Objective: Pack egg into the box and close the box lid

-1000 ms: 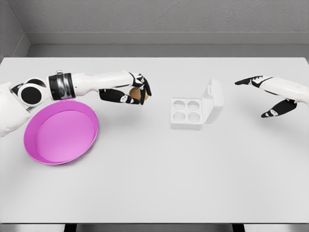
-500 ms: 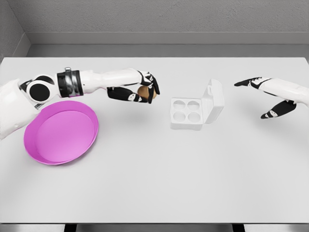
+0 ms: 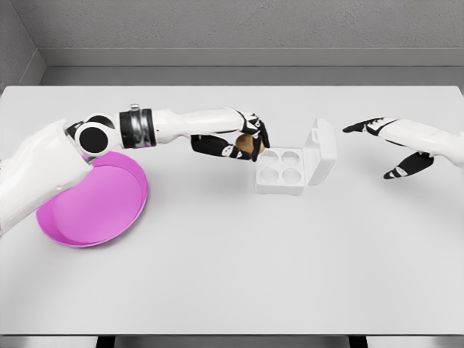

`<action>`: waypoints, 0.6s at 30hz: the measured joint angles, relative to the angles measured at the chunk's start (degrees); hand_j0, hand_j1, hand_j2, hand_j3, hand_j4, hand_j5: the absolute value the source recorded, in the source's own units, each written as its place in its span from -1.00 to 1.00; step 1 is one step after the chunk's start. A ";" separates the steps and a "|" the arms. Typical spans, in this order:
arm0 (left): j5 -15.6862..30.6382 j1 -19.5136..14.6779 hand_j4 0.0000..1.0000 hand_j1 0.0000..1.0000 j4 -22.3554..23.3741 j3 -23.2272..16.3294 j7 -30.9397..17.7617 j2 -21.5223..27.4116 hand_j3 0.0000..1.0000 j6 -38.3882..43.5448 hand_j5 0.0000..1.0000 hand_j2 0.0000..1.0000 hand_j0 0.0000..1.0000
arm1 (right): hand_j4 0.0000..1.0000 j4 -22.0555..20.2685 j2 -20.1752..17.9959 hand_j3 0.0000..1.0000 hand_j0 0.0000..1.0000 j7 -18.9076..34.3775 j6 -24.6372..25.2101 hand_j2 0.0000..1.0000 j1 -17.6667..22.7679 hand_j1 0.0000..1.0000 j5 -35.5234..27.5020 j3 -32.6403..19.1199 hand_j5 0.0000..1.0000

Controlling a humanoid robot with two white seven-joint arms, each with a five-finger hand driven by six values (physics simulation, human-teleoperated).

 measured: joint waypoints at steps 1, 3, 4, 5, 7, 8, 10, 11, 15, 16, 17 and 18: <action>-0.27 0.00 -0.34 -0.34 0.51 -0.01 0.00 -0.62 -0.34 0.00 -0.34 -0.34 -0.34 | 1.00 0.21 0.08 1.00 1.00 0.00 0.00 1.00 -0.09 1.00 0.10 -0.02 1.00; -0.69 -0.35 -0.34 -0.34 1.51 -0.01 0.02 -1.72 -0.34 0.00 -0.34 -0.34 -0.34 | 1.00 0.59 0.18 1.00 1.00 0.00 0.00 1.00 -0.26 1.00 0.26 -0.04 1.00; -0.81 -0.44 -0.34 -0.34 2.05 -0.04 0.03 -2.30 -0.34 0.00 -0.34 -0.34 -0.34 | 1.00 0.71 0.19 1.00 1.00 0.00 0.00 1.00 -0.26 1.00 0.32 -0.04 1.00; -0.96 -0.53 -0.34 -0.34 2.64 -0.06 0.04 -2.88 -0.34 0.00 -0.34 -0.34 -0.34 | 1.00 0.78 0.22 1.00 1.00 0.00 0.00 1.00 -0.26 1.00 0.34 -0.05 1.00; -1.39 -0.53 -0.34 -0.34 3.84 -0.12 0.05 -4.03 -0.34 0.01 -0.34 -0.34 -0.34 | 1.00 0.87 0.25 1.00 1.00 0.00 0.00 1.00 -0.26 1.00 0.41 -0.04 1.00; -1.55 -0.62 -0.34 -0.34 4.54 -0.15 0.06 -4.62 -0.34 0.00 -0.34 -0.34 -0.34 | 1.00 0.89 0.26 1.00 1.00 0.00 0.00 1.00 -0.26 1.00 0.43 -0.02 1.00; -1.75 -0.62 -0.34 -0.34 5.68 -0.18 0.05 -5.63 -0.34 -0.01 -0.34 -0.34 -0.34 | 1.00 0.93 0.28 1.00 1.00 0.00 0.00 1.00 -0.26 1.00 0.45 -0.01 1.00; -1.79 -0.62 -0.33 -0.33 6.15 -0.19 0.06 -6.01 -0.33 0.00 -0.33 -0.33 -0.33 | 1.00 0.94 0.28 1.00 1.00 0.00 0.00 1.00 -0.26 1.00 0.46 0.00 1.00; -1.93 -0.62 -0.34 -0.34 8.59 -0.20 0.07 -7.69 -0.34 0.00 -0.34 -0.34 -0.34 | 1.00 0.95 0.30 1.00 1.00 0.00 0.00 1.00 -0.26 1.00 0.47 0.01 1.00; -1.95 -0.62 -0.34 -0.34 9.23 -0.21 0.07 -8.12 -0.34 0.00 -0.34 -0.34 -0.34 | 1.00 0.95 0.31 1.00 1.00 0.00 0.00 1.00 -0.26 1.00 0.47 0.01 1.00; -1.97 -0.62 -0.34 -0.34 9.87 -0.21 0.07 -8.53 -0.34 0.00 -0.34 -0.34 -0.34 | 1.00 0.95 0.32 1.00 1.00 0.00 0.00 1.00 -0.26 1.00 0.47 0.01 1.00; -2.02 -0.62 -0.34 -0.34 10.62 -0.21 0.04 -8.96 -0.34 0.01 -0.34 -0.34 -0.34 | 1.00 0.95 0.31 1.00 1.00 0.00 0.00 1.00 -0.26 1.00 0.47 0.01 1.00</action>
